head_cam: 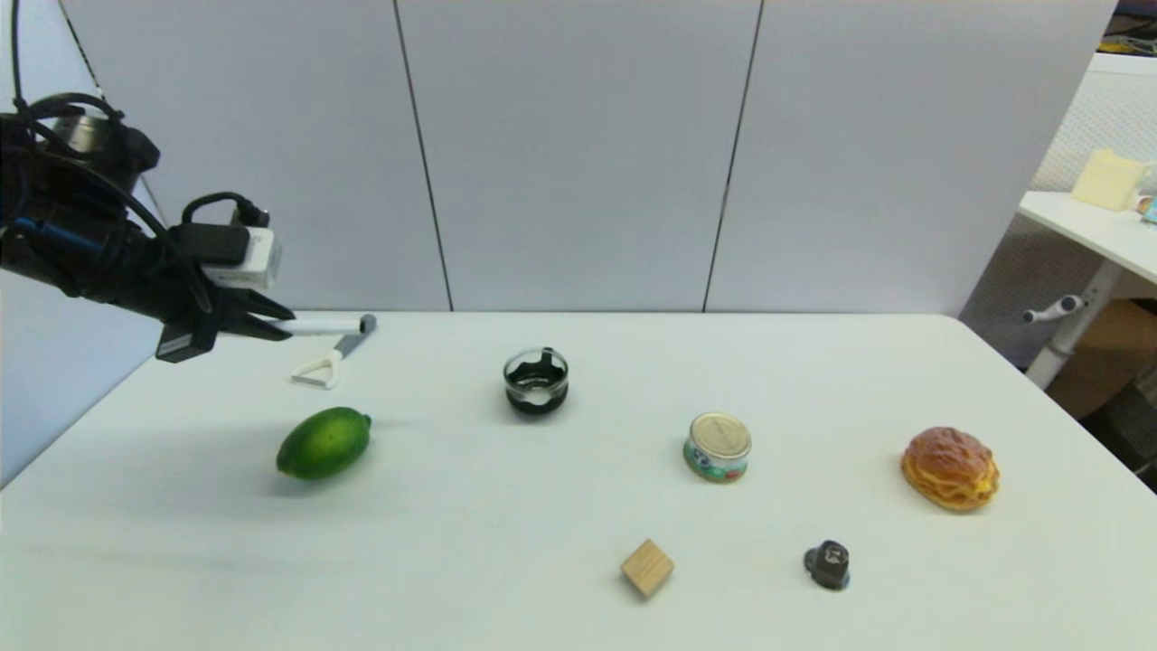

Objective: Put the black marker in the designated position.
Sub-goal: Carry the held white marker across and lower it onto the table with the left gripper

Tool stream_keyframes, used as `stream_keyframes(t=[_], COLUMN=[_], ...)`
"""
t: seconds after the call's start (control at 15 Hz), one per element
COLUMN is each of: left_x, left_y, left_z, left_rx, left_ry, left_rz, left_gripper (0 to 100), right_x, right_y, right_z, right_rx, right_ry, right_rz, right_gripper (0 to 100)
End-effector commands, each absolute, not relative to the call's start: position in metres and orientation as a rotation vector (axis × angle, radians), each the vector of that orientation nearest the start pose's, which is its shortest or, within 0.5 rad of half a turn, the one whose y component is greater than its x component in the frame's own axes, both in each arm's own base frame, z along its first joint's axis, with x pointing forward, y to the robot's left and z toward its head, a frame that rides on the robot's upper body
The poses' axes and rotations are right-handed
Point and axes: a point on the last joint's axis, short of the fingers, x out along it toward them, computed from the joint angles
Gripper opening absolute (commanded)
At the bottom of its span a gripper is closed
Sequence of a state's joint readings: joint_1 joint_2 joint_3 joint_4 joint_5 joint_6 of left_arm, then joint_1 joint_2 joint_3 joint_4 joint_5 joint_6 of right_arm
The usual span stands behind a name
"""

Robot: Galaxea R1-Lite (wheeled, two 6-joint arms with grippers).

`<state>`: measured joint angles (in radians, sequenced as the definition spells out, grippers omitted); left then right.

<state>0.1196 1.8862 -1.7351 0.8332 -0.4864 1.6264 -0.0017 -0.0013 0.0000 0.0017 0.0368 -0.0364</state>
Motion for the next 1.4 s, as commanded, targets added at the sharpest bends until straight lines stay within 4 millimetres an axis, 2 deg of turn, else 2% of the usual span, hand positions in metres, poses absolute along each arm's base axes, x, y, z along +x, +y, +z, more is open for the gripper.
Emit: stream_keyframes(t=[0.07,0.27,0.47,0.67,1.13,1.4], left_x=[0.348,0.365,0.378,0.383,0.388,0.391], left_y=[0.008,-0.010,-0.018,-0.017,-0.015,-0.015], left_z=[0.214,0.202,0.195,0.187,0.152,0.146], left_rx=[1.196,1.169,1.124,1.074,1.027,1.028], left_ry=[0.408,0.382,0.371,0.403,0.494,0.499], left_rz=[-1.081,-1.073,-1.034,-1.021,-1.081,-1.082], left_gripper=[0,0,0,0,0,0], right_x=[-0.023,-0.023,-0.023,-0.023,-0.023,-0.023], right_y=[0.001,0.001,0.001,0.001,0.001,0.001], right_z=[0.075,0.075,0.075,0.075,0.075,0.075], right_rx=[-0.037,-0.037,-0.037,-0.037,-0.037,-0.037], right_ry=[0.001,0.002,0.002,0.002,0.002,0.002], right_rz=[0.035,0.035,0.035,0.035,0.035,0.035], right_gripper=[100,100,100,100,100,100])
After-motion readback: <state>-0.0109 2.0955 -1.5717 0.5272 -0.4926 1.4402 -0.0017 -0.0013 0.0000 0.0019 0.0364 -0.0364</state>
